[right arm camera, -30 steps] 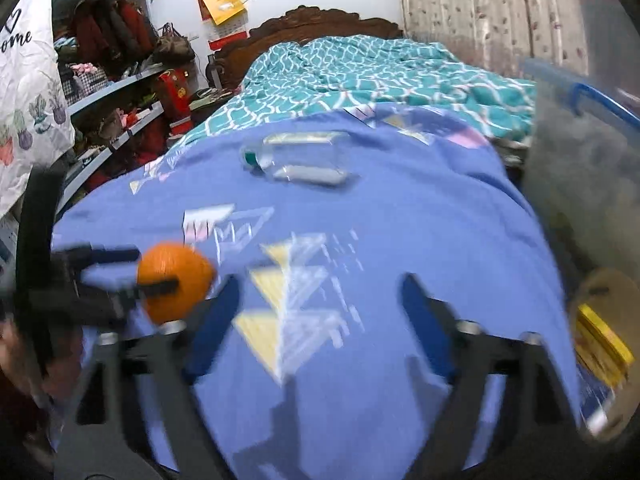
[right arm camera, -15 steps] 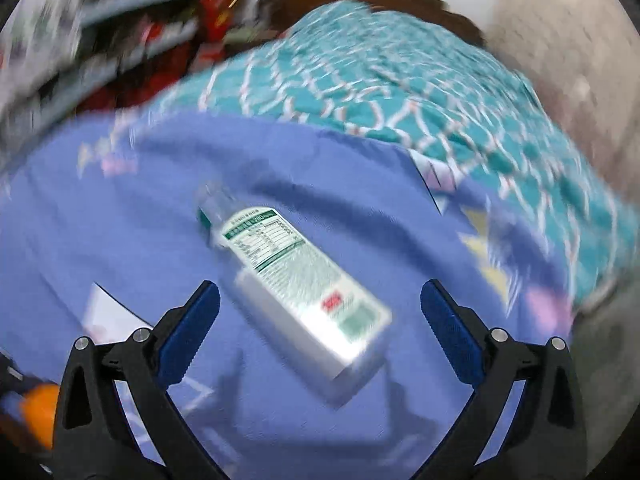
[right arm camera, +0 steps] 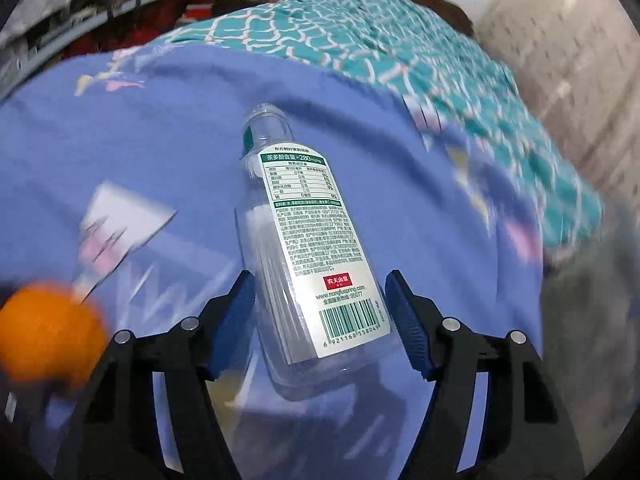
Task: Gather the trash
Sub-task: 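Grasp the orange with the left tool while the right grasps the clear water bottle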
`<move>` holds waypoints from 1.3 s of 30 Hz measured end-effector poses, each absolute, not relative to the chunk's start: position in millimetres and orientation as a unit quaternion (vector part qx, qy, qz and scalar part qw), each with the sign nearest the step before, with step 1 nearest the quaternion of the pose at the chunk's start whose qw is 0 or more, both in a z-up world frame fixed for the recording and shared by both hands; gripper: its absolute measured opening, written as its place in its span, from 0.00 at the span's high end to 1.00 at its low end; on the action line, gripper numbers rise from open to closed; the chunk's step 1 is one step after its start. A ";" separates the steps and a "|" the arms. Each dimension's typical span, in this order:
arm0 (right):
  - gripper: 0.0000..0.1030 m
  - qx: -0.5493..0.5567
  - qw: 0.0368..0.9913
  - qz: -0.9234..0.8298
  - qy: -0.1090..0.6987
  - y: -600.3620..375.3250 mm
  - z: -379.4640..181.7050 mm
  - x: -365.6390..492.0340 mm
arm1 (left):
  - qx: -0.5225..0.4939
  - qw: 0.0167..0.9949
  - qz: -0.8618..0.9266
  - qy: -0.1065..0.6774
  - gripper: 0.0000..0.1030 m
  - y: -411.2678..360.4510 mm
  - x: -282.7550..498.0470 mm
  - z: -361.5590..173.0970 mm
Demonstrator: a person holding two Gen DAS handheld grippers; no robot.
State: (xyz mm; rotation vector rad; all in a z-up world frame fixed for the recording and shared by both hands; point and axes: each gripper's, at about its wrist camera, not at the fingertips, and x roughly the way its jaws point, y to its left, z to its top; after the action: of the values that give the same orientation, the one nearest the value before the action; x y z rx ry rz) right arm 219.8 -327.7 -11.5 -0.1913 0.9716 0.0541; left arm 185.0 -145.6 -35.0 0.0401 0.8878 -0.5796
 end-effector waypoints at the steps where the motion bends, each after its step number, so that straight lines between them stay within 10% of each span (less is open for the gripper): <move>1: 0.34 -0.068 0.881 0.026 0.468 -333.2 -9.5 200.4 | 0.019 0.862 -0.278 0.423 0.45 -145.4 184.6 -34.9; 14: 0.36 0.114 0.887 -0.104 0.436 -378.1 2.0 -62.9 | 0.073 0.805 -0.400 0.431 0.46 -187.0 133.4 -24.6; 28: 0.09 0.071 0.916 -0.083 0.385 -332.8 -19.4 -91.7 | 0.088 0.805 -0.370 0.454 0.40 -201.5 62.6 -30.7; 36: 0.10 0.099 0.914 -0.081 0.384 -342.9 -29.3 -85.7 | 0.089 0.813 -0.352 0.456 0.32 -202.9 62.4 -32.7; 39: 0.32 0.116 0.910 -0.074 0.391 -346.5 -35.5 -82.0 | 0.094 0.812 -0.357 0.451 0.43 -206.9 59.8 -32.6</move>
State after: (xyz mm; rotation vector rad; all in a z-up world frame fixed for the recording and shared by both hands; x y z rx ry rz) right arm -82.0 -346.5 -35.5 0.2390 0.8073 -0.1529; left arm 59.8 -206.9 -32.6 0.2005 0.9635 -0.7622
